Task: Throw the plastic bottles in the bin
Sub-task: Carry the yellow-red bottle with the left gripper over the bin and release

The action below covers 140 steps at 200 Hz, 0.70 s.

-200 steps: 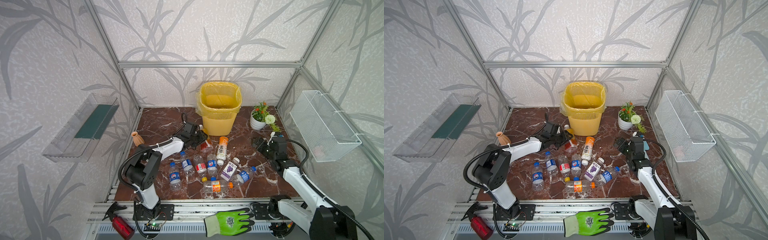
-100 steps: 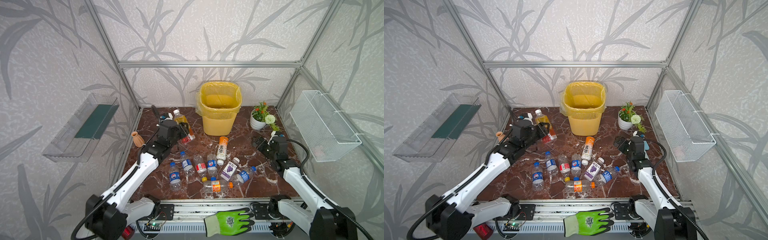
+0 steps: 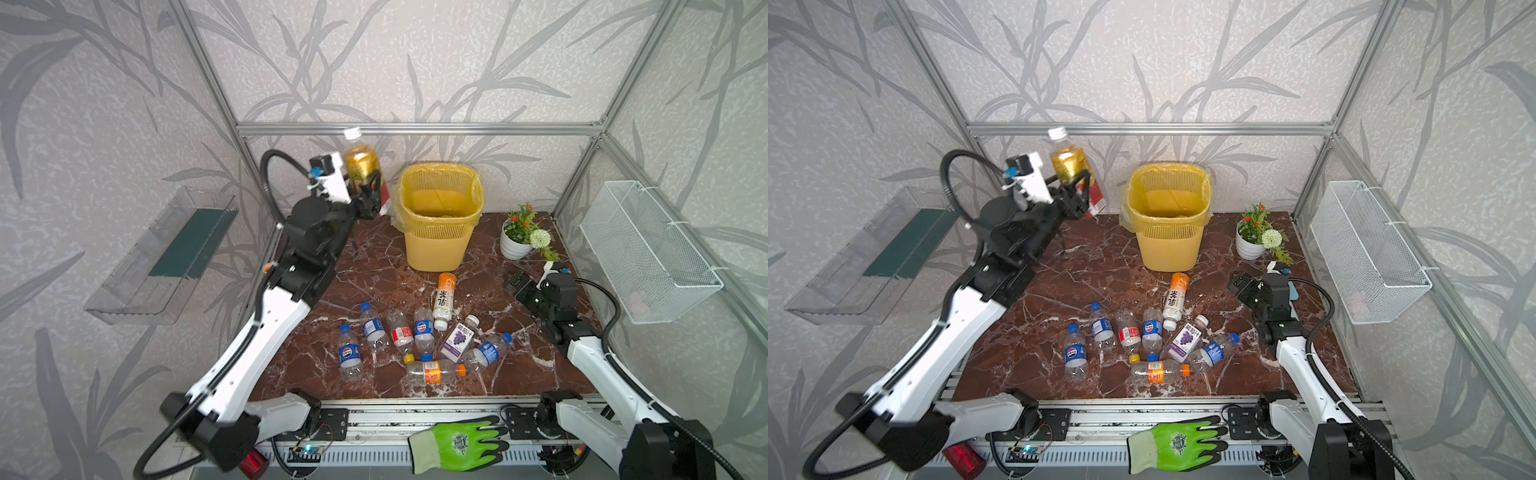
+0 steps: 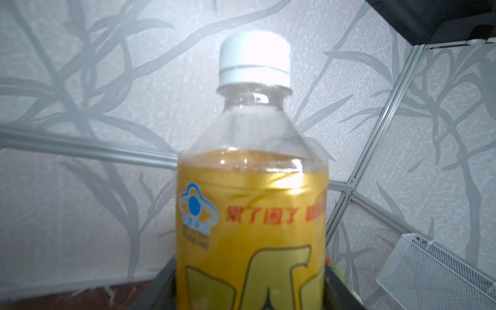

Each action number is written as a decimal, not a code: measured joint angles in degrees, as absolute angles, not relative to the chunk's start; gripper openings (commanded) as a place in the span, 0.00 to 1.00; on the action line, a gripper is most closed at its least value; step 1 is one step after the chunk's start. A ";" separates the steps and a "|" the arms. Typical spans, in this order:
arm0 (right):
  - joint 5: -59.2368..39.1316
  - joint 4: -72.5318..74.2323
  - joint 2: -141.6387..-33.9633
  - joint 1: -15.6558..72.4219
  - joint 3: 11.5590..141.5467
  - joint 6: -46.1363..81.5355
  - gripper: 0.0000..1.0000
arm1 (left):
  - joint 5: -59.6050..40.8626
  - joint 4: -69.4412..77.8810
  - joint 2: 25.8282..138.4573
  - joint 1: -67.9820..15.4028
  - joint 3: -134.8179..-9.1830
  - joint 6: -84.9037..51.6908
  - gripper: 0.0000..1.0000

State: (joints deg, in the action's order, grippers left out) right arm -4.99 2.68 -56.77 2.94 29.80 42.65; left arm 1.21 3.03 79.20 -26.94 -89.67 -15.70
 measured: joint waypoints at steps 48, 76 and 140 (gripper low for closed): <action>-5.04 2.17 -55.42 2.68 29.80 42.61 0.99 | -6.74 -19.31 111.39 -27.92 -126.54 -15.18 0.99; -5.02 1.72 -53.78 2.37 29.80 42.59 0.99 | -6.57 -22.44 110.61 -28.62 -121.47 -15.03 0.99; -6.24 1.65 -55.20 2.31 29.80 42.65 1.00 | -3.46 -11.81 90.04 -29.91 -101.06 -13.63 0.99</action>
State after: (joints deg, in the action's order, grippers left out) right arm -6.24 1.65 -55.20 2.31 29.80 42.65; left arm -3.46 -11.81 90.04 -29.91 -101.06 -13.63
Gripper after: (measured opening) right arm 0.998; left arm 0.992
